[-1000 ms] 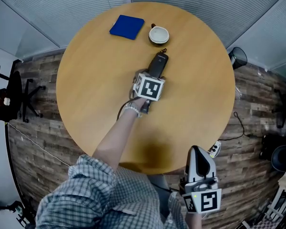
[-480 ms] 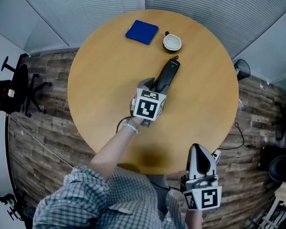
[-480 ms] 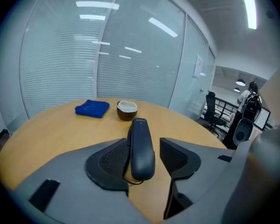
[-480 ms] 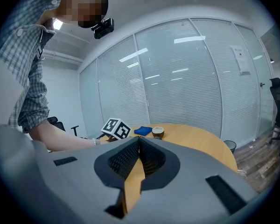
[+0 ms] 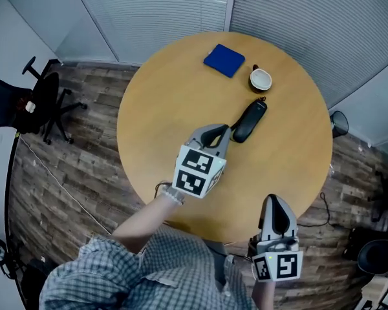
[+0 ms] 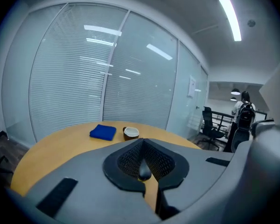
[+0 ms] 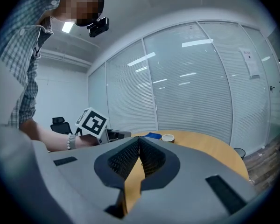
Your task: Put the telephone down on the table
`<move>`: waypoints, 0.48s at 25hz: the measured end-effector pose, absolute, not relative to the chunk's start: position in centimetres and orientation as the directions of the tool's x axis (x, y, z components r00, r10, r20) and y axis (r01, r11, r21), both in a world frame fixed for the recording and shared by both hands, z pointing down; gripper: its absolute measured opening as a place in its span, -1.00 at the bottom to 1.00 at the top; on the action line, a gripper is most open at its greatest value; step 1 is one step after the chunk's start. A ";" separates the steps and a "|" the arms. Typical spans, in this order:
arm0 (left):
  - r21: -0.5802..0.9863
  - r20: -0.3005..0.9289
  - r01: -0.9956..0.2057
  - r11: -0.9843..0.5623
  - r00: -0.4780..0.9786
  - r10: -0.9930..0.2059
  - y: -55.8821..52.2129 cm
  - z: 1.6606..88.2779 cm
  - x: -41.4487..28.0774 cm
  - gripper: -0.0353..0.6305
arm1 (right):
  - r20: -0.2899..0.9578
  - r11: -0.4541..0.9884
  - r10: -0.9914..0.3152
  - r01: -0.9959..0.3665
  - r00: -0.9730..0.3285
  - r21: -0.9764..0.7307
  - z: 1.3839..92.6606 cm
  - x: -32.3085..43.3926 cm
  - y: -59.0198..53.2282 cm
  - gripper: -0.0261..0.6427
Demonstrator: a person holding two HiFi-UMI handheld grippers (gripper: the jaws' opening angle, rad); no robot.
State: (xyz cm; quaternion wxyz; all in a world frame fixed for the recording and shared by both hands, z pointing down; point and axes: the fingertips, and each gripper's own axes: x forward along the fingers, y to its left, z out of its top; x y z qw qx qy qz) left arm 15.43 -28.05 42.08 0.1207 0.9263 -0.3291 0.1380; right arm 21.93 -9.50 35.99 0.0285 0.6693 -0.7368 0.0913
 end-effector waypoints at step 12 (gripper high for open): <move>0.033 0.187 -0.567 -0.823 0.812 -0.553 -20.5 34.2 8.8 -0.88 | 0.081 0.175 -0.981 -0.983 -0.179 -0.049 32.9 18.5 -11.8 -0.89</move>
